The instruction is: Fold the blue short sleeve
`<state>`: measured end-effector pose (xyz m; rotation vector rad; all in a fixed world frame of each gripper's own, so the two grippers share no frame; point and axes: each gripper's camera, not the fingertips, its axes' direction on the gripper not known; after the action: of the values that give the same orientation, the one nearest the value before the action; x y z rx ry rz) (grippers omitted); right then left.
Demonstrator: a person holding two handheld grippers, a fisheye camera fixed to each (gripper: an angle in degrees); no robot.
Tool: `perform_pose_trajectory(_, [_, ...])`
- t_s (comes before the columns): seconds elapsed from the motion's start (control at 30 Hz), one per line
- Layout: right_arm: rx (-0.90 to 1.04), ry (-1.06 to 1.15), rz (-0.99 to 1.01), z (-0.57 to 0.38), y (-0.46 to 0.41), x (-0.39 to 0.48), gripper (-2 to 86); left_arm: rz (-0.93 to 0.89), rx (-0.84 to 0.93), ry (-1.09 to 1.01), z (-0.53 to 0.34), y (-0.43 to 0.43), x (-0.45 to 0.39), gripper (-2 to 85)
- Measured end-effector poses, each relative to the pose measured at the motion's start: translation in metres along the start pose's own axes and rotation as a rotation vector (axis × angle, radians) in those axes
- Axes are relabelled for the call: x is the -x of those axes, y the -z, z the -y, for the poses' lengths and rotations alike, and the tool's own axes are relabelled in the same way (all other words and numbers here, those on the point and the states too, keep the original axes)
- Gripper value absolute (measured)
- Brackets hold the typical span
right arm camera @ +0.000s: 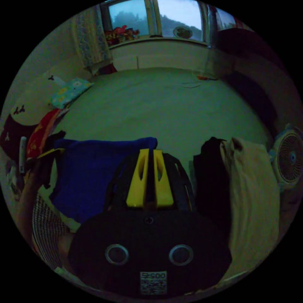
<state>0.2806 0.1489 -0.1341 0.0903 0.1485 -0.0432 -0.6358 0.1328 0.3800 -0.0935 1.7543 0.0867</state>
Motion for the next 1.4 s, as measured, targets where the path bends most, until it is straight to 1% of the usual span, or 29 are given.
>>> perform_pose_trajectory(0.07, [-0.034, 0.028, 0.016, -0.019, 0.013, 0.008, 2.9, 0.024, -0.032, 0.072, -0.008, 0.008, 0.008, 6.8])
perform_pose_trajectory(0.13, [-0.077, 0.103, 0.033, -0.045, 0.026, 0.017, 4.9, 0.006, -0.098, 0.030, -0.031, 0.021, 0.014, 7.4])
perform_pose_trajectory(0.17, [-0.092, 0.156, 0.049, -0.064, 0.034, 0.023, 6.9, -0.001, -0.104, 0.018, -0.039, 0.024, 0.015, 7.5])
perform_pose_trajectory(0.27, [-0.062, 0.212, 0.082, -0.113, 0.048, 0.037, 11.3, -0.050, -0.115, -0.044, -0.084, 0.036, 0.013, 7.6])
perform_pose_trajectory(0.33, [-0.065, 0.220, 0.058, -0.139, 0.055, 0.045, 12.0, -0.073, -0.113, -0.056, -0.121, 0.041, 0.007, 7.6])
perform_pose_trajectory(0.47, [-0.040, 0.177, 0.039, -0.177, 0.059, 0.060, 11.1, -0.109, -0.076, -0.035, -0.157, 0.034, -0.001, 8.6])
perform_pose_trajectory(0.53, [-0.016, 0.163, 0.056, -0.184, 0.058, 0.067, 10.4, -0.149, -0.037, -0.034, -0.168, 0.026, -0.010, 10.6])
perform_pose_trajectory(0.63, [0.003, 0.128, 0.082, -0.189, 0.057, 0.078, 8.1, -0.131, -0.016, -0.056, -0.177, 0.021, -0.025, 11.1])
perform_pose_trajectory(0.7, [0.031, 0.109, 0.092, -0.190, 0.054, 0.085, 5.9, -0.130, 0.007, -0.054, -0.180, 0.019, -0.034, 10.0])
perform_pose_trajectory(0.77, [0.071, 0.084, 0.077, -0.190, 0.051, 0.094, 1.3, -0.118, 0.043, -0.034, -0.182, 0.016, -0.042, 7.5])
perform_pose_trajectory(0.83, [0.071, 0.086, 0.085, -0.191, 0.056, 0.101, -0.5, -0.119, 0.071, -0.041, -0.184, 0.018, -0.053, 5.2])
perform_pose_trajectory(0.9, [0.033, 0.100, 0.133, -0.191, 0.069, 0.107, -0.9, -0.133, 0.066, -0.064, -0.184, 0.027, -0.063, 4.4])
perform_pose_trajectory(1.03, [-0.060, 0.073, 0.168, -0.193, 0.100, 0.116, -1.2, -0.177, -0.008, -0.096, -0.189, 0.051, -0.085, 3.9])
perform_pose_trajectory(1.13, [-0.035, 0.036, 0.151, -0.202, 0.097, 0.120, -1.2, -0.195, -0.030, -0.064, -0.199, 0.052, -0.098, 4.0])
perform_pose_trajectory(1.3, [0.076, -0.021, 0.148, -0.224, 0.072, 0.129, -0.2, -0.186, 0.056, 0.023, -0.220, 0.022, -0.115, 4.9])
perform_pose_trajectory(1.4, [0.049, 0.002, 0.154, -0.236, 0.081, 0.139, 1.1, -0.281, -0.017, 0.073, -0.237, 0.026, -0.126, 4.7])
